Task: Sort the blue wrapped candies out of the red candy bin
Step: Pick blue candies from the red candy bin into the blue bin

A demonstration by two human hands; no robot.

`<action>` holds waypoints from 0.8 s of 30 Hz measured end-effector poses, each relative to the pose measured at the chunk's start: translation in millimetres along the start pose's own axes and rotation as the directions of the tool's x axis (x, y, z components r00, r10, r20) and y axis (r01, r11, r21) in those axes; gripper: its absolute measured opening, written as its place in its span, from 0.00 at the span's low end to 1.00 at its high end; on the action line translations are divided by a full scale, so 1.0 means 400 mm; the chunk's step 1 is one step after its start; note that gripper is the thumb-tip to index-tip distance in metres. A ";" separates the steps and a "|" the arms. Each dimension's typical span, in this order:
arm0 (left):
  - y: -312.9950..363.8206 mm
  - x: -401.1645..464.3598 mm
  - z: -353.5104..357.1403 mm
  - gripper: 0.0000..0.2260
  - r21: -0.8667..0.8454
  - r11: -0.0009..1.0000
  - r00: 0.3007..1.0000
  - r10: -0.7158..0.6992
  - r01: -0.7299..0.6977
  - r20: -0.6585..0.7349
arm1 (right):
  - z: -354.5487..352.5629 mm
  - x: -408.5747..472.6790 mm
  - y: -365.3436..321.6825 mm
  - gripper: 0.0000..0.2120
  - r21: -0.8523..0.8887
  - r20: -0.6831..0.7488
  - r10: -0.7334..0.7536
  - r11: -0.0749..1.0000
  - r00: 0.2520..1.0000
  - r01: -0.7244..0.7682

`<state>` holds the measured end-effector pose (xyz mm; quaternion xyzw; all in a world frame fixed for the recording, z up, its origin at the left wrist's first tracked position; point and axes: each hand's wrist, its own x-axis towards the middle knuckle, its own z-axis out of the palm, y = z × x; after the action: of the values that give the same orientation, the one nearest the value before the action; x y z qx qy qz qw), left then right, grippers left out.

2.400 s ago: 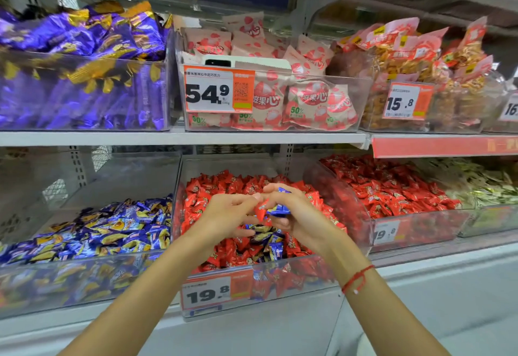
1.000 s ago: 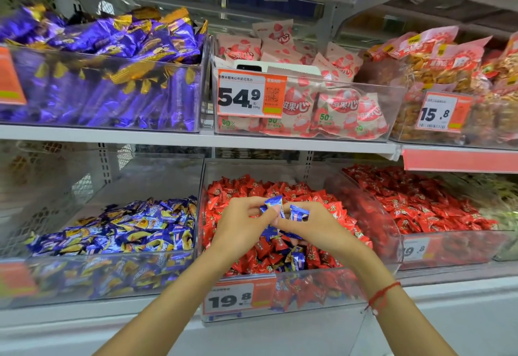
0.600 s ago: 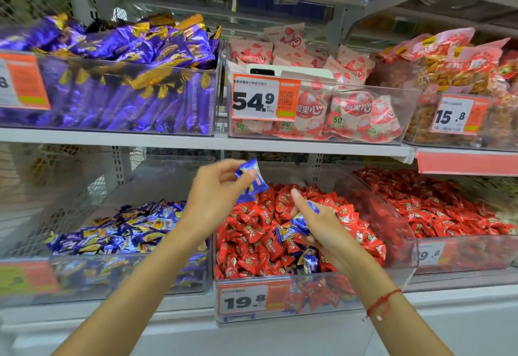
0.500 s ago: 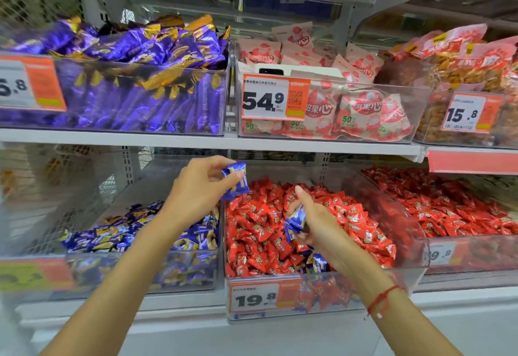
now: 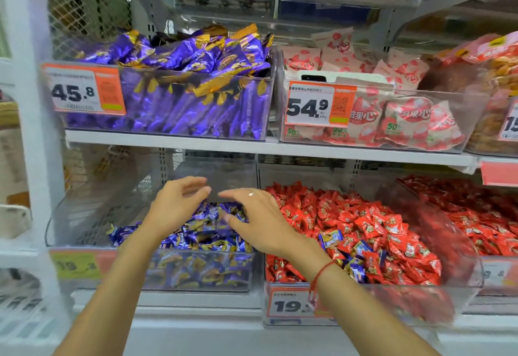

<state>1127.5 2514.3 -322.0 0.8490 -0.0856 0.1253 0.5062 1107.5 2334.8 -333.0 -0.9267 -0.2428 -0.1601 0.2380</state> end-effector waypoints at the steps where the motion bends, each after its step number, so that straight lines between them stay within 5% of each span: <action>1: 0.007 0.002 0.006 0.12 0.000 1.000 1.000 0.014 -0.014 -0.012 | -0.007 -0.007 0.006 0.18 -0.030 0.009 0.002 1.000 1.000 -0.001; 7: 0.104 -0.031 0.094 0.08 0.197 0.967 0.979 0.180 -0.159 -0.095 | -0.133 -0.125 0.098 0.10 0.032 -0.079 0.096 0.995 0.992 -0.094; 13: 0.228 -0.103 0.274 0.10 0.330 0.835 0.894 0.379 -0.441 0.237 | -0.285 -0.270 0.261 0.09 -0.010 -0.077 0.370 0.928 0.926 -0.372; 18: 0.220 -0.049 0.446 0.14 0.450 0.724 0.798 0.230 -0.522 0.557 | -0.308 -0.298 0.315 0.08 -0.132 -0.014 0.470 0.874 0.882 -0.468; 24: 0.203 -0.012 0.550 0.09 0.720 0.459 0.835 0.097 -0.520 0.541 | -0.250 -0.286 0.324 0.08 -0.467 0.000 0.480 0.776 0.877 -0.424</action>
<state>1128.6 2282.3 -355.6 0.9582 -0.2787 0.0544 -0.0363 1062.8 2140.4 -343.6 -0.9948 0.0175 -0.0947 0.0319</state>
